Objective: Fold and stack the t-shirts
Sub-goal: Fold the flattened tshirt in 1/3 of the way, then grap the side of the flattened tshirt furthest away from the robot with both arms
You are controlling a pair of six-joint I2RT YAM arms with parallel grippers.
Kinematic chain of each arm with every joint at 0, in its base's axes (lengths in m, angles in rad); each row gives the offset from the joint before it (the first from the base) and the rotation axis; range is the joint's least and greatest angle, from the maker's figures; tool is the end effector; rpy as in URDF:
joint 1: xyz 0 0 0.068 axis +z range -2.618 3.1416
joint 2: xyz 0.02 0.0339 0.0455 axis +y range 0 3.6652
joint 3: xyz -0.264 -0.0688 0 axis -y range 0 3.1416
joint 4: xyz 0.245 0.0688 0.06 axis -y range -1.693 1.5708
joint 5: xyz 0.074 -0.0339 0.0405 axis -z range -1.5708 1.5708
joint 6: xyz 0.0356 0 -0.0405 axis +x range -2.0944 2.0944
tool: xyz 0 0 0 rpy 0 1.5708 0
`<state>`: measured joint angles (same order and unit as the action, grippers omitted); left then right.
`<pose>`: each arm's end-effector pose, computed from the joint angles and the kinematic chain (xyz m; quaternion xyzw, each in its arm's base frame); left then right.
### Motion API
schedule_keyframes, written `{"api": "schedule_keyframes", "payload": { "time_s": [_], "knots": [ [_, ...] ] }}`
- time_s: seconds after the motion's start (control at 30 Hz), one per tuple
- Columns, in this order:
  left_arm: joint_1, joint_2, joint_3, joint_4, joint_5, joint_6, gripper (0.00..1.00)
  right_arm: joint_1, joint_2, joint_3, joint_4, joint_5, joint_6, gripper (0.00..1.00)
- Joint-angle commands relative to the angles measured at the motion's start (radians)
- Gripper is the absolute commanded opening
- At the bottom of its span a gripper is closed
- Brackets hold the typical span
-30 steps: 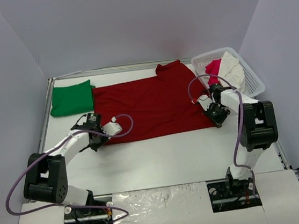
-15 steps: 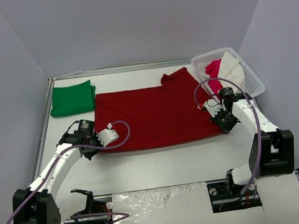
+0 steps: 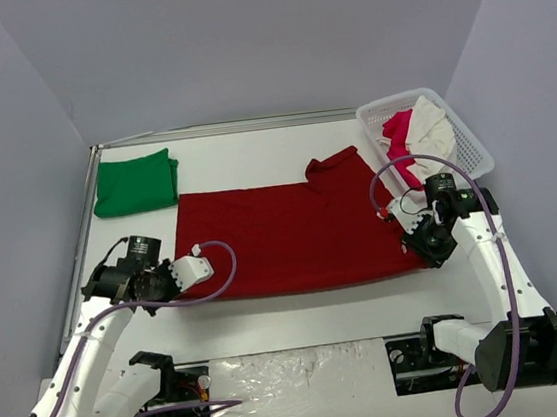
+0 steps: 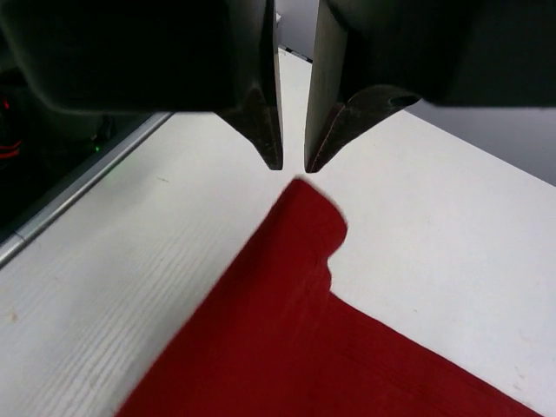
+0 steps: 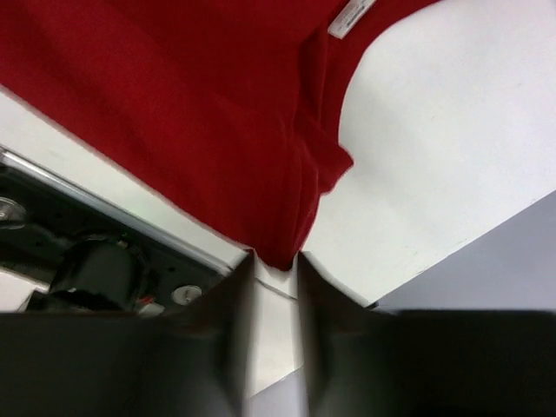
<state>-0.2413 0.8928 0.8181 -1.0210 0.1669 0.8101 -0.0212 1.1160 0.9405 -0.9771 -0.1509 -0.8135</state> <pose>0.1473 -0.0423 0.2636 0.5030 0.8279 -0.0120 0.2478 0.2002 0.0011 0.2672 -0.3908 0.8939 -0.0165 0.2191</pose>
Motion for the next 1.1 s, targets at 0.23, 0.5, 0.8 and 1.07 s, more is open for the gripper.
{"api": "schedule_keyframes", "payload": {
  "time_s": [0.23, 0.5, 0.8, 1.07],
  "knots": [
    [-0.003, -0.048, 0.078, -0.246, 0.057, 0.118, 0.25, -0.008, -0.002, 0.092, -0.163, -0.022, -0.047, 0.6],
    [0.0, -0.006, 0.147, -0.053, 0.085, 0.005, 0.25, -0.008, 0.094, 0.224, -0.115, -0.071, -0.021, 0.61],
    [0.042, 0.438, 0.367, 0.321, 0.066, -0.397, 0.25, 0.006, 0.421, 0.648, 0.038, -0.274, 0.106, 0.64],
    [0.069, 0.787, 0.604, 0.392, 0.042, -0.428, 0.25, 0.102, 0.778, 1.012, 0.034, -0.216, 0.158, 0.64]
  ]
}}
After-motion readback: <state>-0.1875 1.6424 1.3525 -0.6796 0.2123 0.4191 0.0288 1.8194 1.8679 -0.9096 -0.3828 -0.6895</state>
